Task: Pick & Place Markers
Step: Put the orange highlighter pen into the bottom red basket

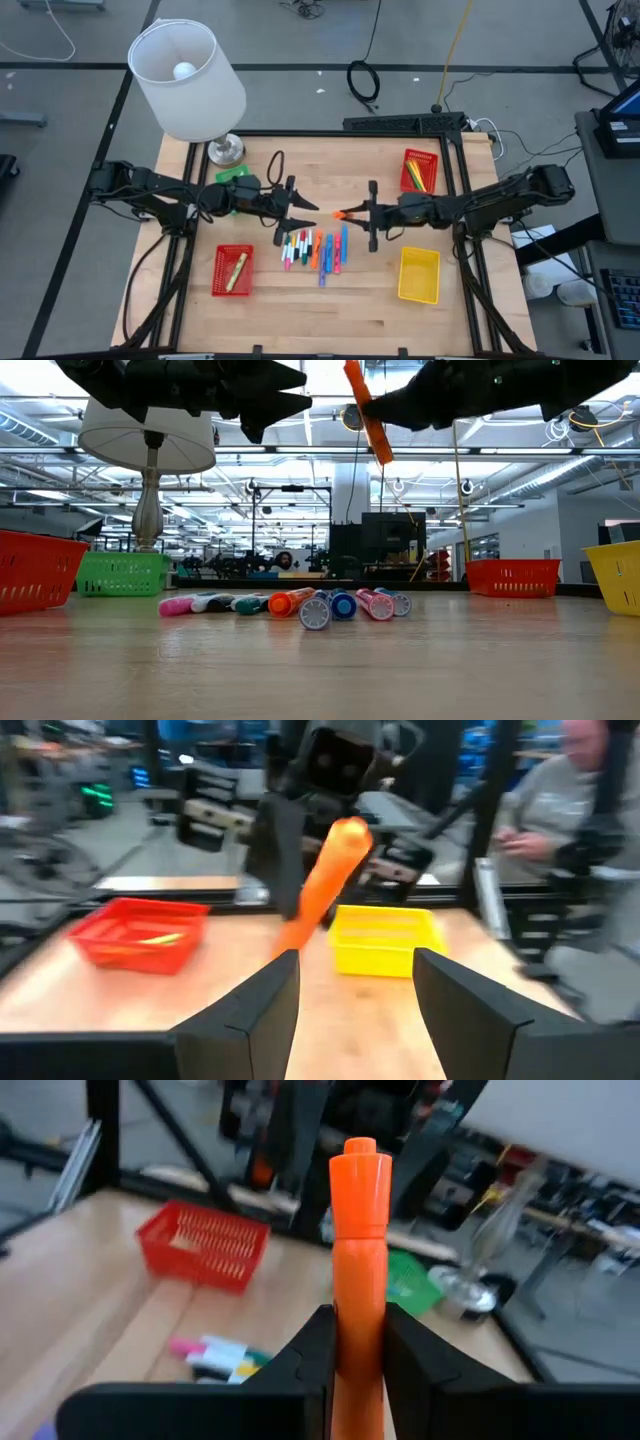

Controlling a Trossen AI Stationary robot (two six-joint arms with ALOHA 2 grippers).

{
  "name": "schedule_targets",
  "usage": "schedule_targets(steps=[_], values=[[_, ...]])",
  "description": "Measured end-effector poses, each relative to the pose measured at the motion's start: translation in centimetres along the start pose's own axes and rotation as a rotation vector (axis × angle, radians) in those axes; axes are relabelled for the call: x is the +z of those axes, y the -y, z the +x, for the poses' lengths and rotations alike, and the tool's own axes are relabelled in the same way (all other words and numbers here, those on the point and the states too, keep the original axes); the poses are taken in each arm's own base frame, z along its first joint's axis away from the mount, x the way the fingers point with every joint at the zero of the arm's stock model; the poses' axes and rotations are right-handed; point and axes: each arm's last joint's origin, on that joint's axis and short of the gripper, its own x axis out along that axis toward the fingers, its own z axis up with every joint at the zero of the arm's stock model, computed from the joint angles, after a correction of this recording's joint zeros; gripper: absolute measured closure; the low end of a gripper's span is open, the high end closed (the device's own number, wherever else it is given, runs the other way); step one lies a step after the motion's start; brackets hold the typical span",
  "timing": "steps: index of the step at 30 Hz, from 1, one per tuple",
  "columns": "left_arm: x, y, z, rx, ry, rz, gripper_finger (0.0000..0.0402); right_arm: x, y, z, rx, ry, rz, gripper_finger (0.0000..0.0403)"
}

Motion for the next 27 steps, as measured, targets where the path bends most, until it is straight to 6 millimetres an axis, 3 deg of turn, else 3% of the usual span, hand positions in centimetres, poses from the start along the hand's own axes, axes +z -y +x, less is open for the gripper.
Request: schedule_targets(steps=[4,11,15,19,27], values=[[-0.4,-0.3,0.4,0.130,-0.003,0.002,0.0197,-0.3,-0.2,0.2,0.004,-0.010,-0.019,0.0357],[-1.7,1.2,2.6,0.061,0.048,0.168,0.0198,0.2,-0.2,0.1,0.040,0.053,-0.014,0.0357],[-1.1,1.5,2.9,0.138,0.126,0.260,0.0197,0.2,-0.5,0.1,0.076,0.053,-0.023,0.0357],[-1.6,1.3,3.1,0.212,0.094,0.258,0.0202,0.2,-0.8,0.1,0.087,0.052,-0.043,0.0357],[-2.9,1.9,4.0,0.058,0.105,0.259,0.0198,0.9,-1.3,-0.1,0.096,0.106,-0.061,0.0357]])
